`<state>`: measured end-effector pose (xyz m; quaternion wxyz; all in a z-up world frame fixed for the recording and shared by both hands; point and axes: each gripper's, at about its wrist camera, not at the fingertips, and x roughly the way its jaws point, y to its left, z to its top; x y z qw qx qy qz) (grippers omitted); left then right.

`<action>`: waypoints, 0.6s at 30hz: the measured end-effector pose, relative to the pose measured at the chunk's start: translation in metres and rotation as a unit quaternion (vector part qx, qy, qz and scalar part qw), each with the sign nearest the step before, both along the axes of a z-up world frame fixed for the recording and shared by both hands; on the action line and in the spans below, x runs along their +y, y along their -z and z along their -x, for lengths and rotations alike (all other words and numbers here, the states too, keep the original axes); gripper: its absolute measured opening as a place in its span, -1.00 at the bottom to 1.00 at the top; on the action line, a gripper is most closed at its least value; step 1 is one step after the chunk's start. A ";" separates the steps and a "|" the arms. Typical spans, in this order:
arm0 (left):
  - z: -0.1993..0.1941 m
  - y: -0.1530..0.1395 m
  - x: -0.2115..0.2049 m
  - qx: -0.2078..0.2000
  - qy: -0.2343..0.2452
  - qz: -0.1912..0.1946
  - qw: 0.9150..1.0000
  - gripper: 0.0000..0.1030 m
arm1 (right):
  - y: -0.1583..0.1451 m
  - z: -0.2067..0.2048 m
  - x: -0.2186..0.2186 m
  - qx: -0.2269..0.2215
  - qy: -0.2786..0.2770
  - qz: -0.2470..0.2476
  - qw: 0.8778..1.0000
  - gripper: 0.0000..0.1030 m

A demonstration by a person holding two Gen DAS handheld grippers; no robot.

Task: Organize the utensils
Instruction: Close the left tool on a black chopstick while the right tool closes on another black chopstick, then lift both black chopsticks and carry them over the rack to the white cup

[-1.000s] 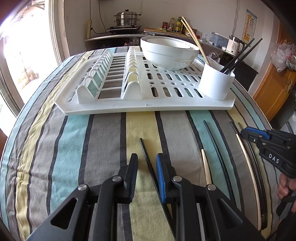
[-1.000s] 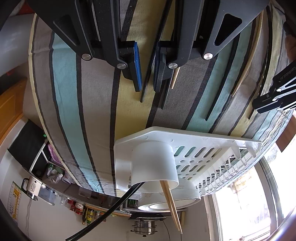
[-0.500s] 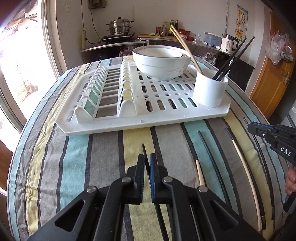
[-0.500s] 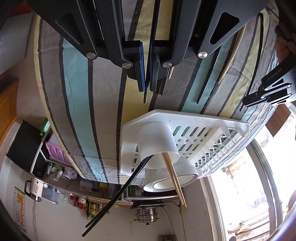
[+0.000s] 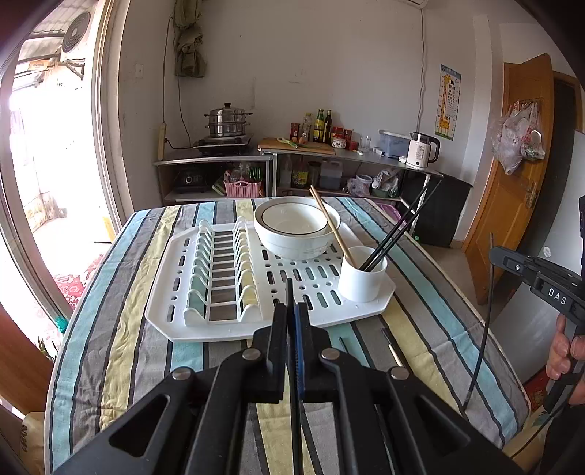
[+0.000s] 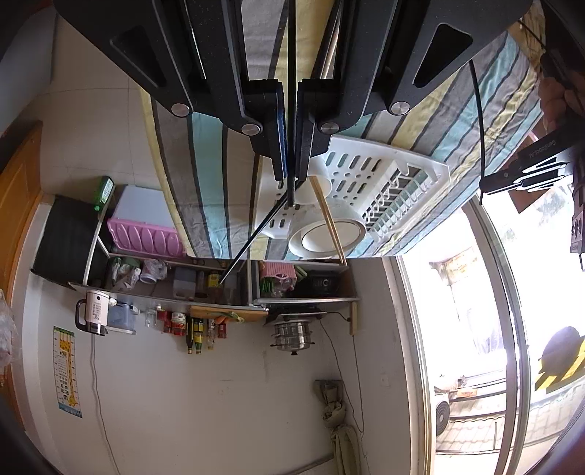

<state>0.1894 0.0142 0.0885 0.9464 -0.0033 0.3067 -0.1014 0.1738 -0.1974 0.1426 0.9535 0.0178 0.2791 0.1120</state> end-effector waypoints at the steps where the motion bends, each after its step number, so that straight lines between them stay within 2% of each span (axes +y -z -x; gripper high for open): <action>1: 0.005 -0.006 0.001 -0.008 0.000 0.002 1.000 -0.91 | -0.004 0.005 0.000 -0.008 0.001 0.000 1.000 -0.92; 10: 0.036 -0.017 0.012 -0.035 -0.003 0.015 0.999 -0.92 | -0.013 0.037 -0.005 -0.034 0.003 0.000 0.999 -0.93; 18: 0.034 -0.021 0.016 -0.026 -0.001 0.025 0.999 -0.92 | -0.019 0.038 -0.013 -0.037 0.008 -0.005 0.999 -0.93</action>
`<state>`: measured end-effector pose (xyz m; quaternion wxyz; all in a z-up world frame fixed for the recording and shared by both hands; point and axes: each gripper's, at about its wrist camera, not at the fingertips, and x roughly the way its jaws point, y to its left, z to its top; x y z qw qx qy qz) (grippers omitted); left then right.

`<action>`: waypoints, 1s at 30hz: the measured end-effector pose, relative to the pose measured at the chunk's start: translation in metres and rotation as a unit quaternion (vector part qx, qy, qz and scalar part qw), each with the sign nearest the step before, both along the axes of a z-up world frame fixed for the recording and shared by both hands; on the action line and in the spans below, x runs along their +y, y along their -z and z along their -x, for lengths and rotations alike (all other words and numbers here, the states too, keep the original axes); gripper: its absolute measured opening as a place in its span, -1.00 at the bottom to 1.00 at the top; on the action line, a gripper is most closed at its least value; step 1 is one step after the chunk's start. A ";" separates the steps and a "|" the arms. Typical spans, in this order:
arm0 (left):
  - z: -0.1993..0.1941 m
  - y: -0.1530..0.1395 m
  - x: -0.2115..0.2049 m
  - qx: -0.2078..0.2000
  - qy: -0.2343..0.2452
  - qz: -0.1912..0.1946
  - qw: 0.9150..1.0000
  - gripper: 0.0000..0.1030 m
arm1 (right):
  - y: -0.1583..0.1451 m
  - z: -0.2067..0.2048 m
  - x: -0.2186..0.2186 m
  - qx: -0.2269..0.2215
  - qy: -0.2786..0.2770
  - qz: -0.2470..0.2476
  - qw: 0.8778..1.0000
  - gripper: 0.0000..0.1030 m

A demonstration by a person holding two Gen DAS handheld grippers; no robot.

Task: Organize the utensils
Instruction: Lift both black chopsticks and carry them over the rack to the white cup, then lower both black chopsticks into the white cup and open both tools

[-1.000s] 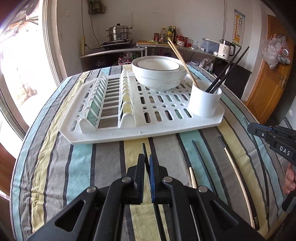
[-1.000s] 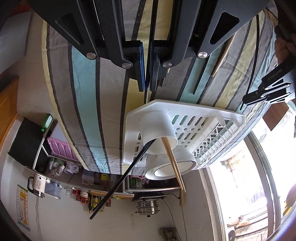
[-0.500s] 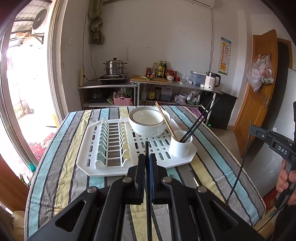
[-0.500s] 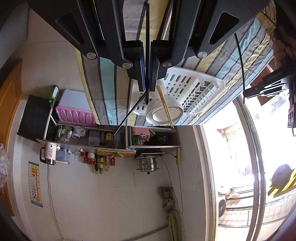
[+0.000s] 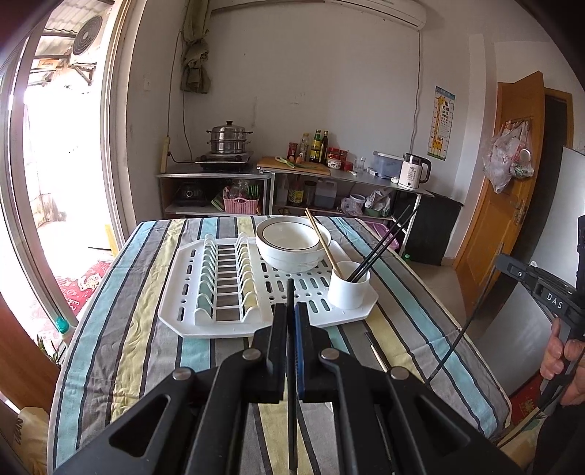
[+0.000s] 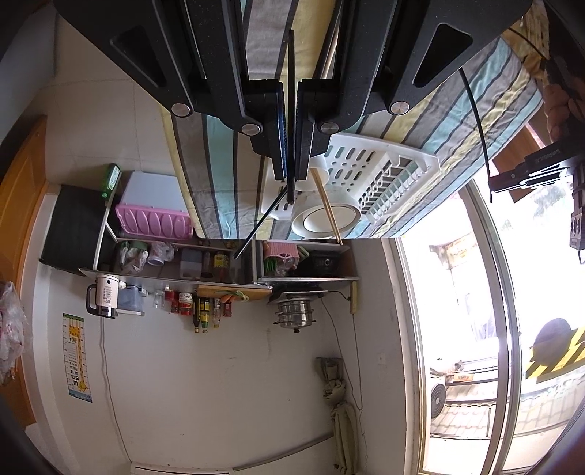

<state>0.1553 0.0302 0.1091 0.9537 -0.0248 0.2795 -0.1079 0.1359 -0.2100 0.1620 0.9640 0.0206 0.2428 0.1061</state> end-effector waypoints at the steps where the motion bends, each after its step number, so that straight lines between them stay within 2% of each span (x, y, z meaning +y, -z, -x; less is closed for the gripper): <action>1: -0.002 -0.001 0.000 0.001 0.000 0.001 1.000 -0.92 | -0.002 0.000 0.000 -0.002 0.001 0.000 1.000 -0.93; 9: -0.019 -0.023 -0.019 -0.012 0.022 -0.005 1.000 -0.92 | -0.020 -0.010 -0.002 -0.021 0.002 -0.004 1.000 -0.93; 22: -0.090 -0.078 -0.058 -0.042 0.057 0.021 0.997 -0.93 | -0.057 -0.053 0.014 -0.065 -0.015 -0.025 0.997 -0.93; 30: -0.128 -0.093 -0.075 -0.047 0.065 0.030 0.996 -0.93 | -0.064 -0.088 0.019 -0.074 -0.016 -0.039 0.996 -0.93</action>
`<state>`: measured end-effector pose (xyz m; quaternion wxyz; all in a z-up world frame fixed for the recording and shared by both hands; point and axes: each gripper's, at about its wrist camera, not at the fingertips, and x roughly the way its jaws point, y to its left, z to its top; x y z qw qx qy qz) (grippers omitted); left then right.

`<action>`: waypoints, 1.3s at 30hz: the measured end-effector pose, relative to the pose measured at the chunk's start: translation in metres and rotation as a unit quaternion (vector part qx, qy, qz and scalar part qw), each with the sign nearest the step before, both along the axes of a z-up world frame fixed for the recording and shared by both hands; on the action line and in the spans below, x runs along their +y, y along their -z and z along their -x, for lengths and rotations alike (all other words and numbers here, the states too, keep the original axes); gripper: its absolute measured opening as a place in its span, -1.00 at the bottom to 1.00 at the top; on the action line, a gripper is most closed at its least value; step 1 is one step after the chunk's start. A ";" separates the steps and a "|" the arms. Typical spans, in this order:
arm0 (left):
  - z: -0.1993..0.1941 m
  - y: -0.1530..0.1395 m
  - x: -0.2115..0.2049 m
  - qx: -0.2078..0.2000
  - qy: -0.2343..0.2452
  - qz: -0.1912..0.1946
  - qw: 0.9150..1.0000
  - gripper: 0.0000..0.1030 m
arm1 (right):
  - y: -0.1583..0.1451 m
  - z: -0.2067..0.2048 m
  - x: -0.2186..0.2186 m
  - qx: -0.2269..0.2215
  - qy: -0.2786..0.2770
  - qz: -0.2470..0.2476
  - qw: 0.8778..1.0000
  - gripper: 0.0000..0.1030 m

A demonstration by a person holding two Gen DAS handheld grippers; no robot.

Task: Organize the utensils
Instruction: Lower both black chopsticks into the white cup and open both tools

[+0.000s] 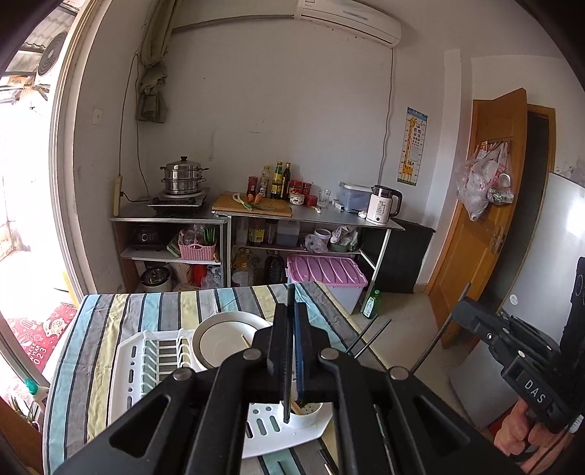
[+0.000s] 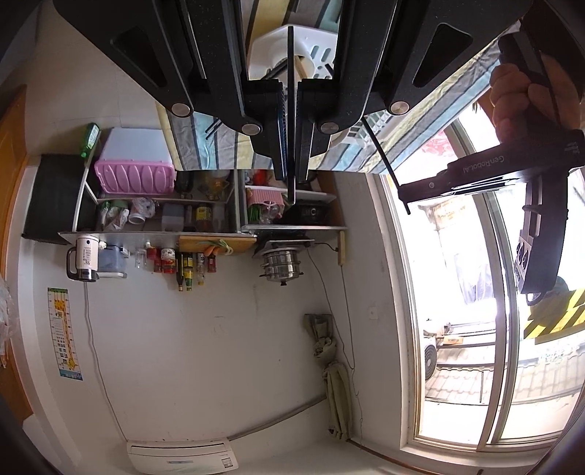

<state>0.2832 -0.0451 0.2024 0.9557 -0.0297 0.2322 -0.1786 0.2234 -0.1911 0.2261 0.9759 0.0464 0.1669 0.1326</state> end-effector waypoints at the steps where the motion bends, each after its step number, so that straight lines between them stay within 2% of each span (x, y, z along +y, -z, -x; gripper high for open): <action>1: -0.004 -0.001 -0.003 0.000 0.002 0.001 1.000 -0.93 | 0.000 -0.004 0.000 0.000 0.000 -0.001 1.000 -0.93; 14: -0.042 0.023 -0.012 0.025 0.013 0.002 1.000 -0.93 | 0.009 -0.050 0.008 0.007 -0.001 -0.008 1.000 -0.93; 29: -0.062 0.056 -0.007 0.061 0.006 0.000 0.998 -0.93 | 0.052 -0.080 0.001 0.059 0.009 -0.005 0.998 -0.93; 39: -0.070 0.073 0.003 0.081 -0.020 -0.012 0.996 -0.92 | 0.069 -0.087 -0.007 0.084 0.029 0.004 0.996 -0.93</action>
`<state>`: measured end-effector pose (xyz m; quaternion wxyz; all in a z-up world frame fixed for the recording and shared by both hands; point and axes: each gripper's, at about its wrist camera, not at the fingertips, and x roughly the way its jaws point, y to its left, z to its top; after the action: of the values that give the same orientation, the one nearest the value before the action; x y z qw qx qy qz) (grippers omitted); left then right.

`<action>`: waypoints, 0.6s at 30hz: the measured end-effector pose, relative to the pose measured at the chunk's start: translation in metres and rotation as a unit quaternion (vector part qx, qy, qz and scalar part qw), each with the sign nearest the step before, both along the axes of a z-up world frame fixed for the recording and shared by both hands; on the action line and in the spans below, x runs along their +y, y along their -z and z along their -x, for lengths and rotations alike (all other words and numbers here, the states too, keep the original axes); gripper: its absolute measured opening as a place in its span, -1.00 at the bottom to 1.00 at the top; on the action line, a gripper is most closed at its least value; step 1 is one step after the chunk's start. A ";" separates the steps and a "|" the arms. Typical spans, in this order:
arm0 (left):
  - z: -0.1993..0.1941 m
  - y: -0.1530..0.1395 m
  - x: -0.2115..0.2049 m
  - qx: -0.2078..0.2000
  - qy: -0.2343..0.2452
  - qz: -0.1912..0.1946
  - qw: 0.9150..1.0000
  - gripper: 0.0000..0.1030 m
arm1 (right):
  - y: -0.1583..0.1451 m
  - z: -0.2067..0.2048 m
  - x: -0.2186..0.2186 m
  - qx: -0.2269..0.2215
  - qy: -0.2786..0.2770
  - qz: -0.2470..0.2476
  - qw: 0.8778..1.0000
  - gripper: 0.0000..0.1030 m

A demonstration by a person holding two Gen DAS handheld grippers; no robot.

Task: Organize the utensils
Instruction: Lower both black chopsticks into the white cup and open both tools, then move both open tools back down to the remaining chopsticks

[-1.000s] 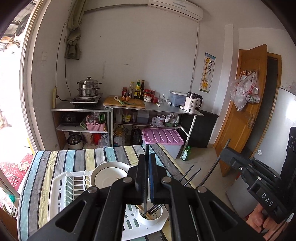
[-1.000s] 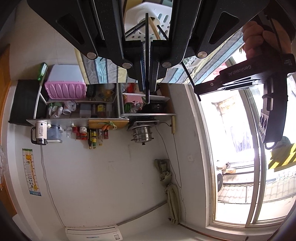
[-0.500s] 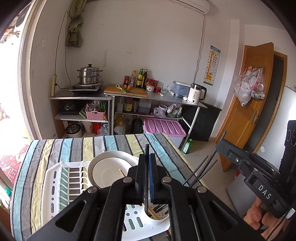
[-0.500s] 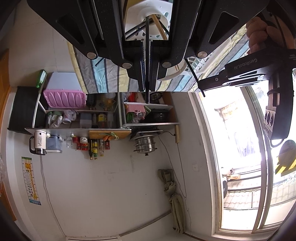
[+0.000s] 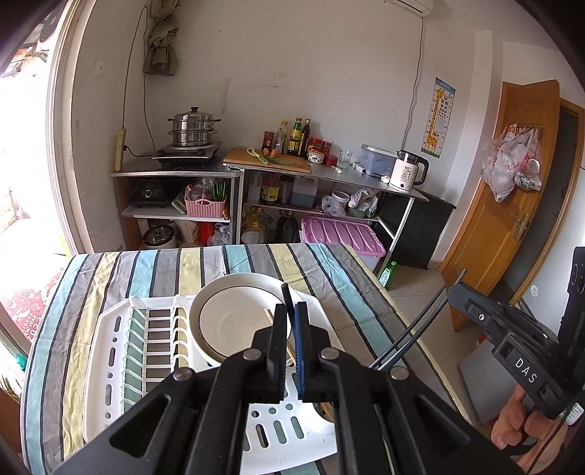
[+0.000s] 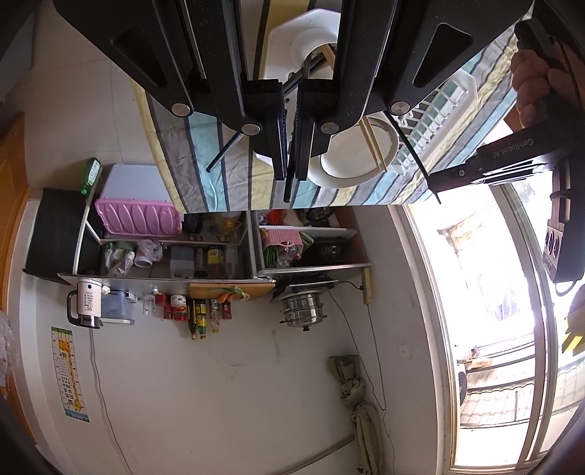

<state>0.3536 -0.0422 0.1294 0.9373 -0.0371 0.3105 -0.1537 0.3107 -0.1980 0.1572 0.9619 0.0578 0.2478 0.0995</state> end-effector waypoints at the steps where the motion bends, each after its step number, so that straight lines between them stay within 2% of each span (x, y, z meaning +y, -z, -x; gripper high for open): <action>1: -0.001 0.001 0.000 0.001 -0.002 -0.004 1.000 -0.92 | 0.001 0.000 -0.001 0.000 0.003 0.002 1.000 -0.93; 8: -0.007 0.014 0.005 0.014 -0.017 -0.019 1.000 -0.95 | -0.001 0.001 -0.008 0.010 0.003 0.000 1.000 -0.91; 10: -0.005 0.014 0.007 0.013 -0.017 -0.013 1.000 -0.95 | -0.003 0.003 -0.010 0.009 0.004 0.003 1.000 -0.90; 13: 0.000 0.011 0.009 0.003 -0.021 -0.011 1.000 -0.94 | -0.007 0.008 -0.013 0.001 0.006 0.002 1.000 -0.72; 18: 0.013 0.005 0.014 -0.008 -0.020 -0.008 1.000 -0.91 | -0.012 0.026 -0.016 -0.009 0.006 0.002 1.000 -0.72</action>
<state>0.3408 -0.0286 0.1240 0.9429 -0.0348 0.3036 -0.1324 0.2852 -0.2138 0.1689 0.9649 0.0566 0.2387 0.0934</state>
